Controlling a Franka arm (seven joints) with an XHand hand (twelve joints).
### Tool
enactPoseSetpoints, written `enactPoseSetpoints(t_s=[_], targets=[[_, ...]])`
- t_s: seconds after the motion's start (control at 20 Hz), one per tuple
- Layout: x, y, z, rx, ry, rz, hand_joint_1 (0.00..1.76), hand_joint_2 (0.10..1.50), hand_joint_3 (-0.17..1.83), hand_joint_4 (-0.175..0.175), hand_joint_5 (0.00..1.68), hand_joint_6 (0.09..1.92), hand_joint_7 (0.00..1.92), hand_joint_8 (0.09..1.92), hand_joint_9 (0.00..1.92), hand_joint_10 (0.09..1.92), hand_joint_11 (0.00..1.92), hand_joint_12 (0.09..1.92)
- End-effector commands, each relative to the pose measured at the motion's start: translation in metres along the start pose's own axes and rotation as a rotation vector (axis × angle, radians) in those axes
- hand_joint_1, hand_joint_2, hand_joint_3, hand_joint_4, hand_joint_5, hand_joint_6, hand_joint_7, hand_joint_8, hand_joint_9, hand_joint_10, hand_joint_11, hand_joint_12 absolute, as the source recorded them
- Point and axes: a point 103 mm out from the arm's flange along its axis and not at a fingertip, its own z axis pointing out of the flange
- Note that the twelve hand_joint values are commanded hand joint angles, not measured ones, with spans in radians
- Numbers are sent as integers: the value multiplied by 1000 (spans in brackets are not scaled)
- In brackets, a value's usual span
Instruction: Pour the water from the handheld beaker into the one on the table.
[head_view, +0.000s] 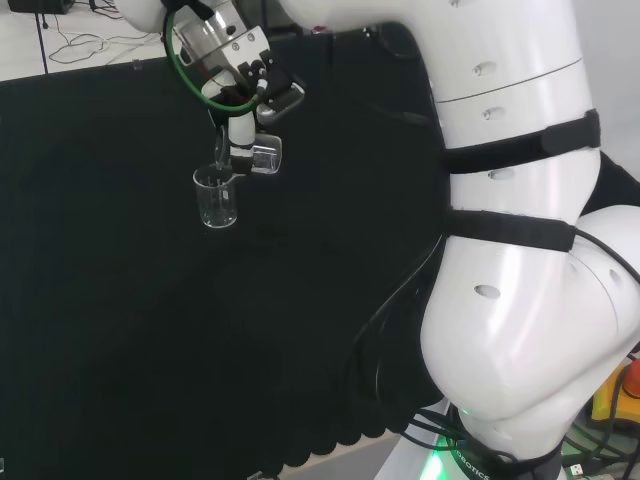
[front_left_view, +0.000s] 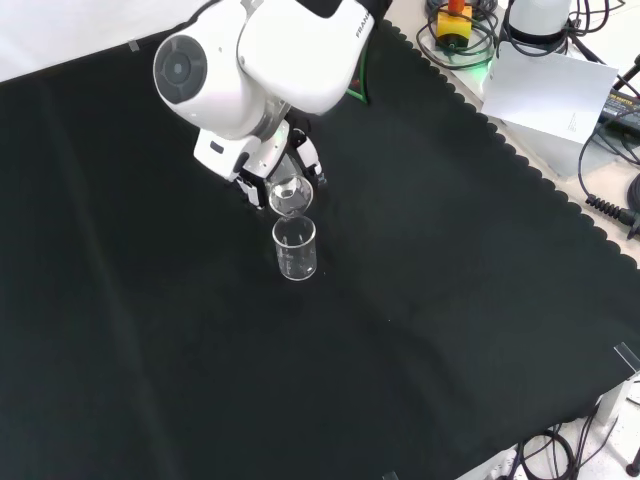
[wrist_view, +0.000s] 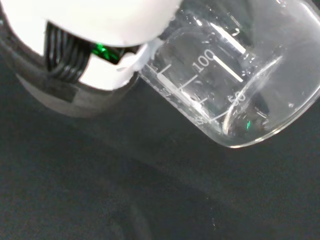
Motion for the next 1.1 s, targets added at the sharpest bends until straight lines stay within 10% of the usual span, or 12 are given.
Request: enactPoseSetpoints(t_s=[0.05,0.3,0.4,0.5,1.1], targets=[[-4,-5,-2,14,-18,5,1288,600,752,54,1235,753,1380,560,1426,230,1133,864],[-3,-4,-6,22,-38,12,1288,600,752,53,1234,755,1380,559,1425,231,1133,864],[-2,-5,-8,24,-44,14,1294,695,602,-95,1216,730,1299,637,1413,245,1127,863],[-2,-6,-10,27,-53,16,1296,743,525,-156,1206,722,1260,675,1405,256,1124,863],[4,-10,-21,62,-103,39,1297,764,491,-175,1200,721,1245,689,1398,272,1122,864]])
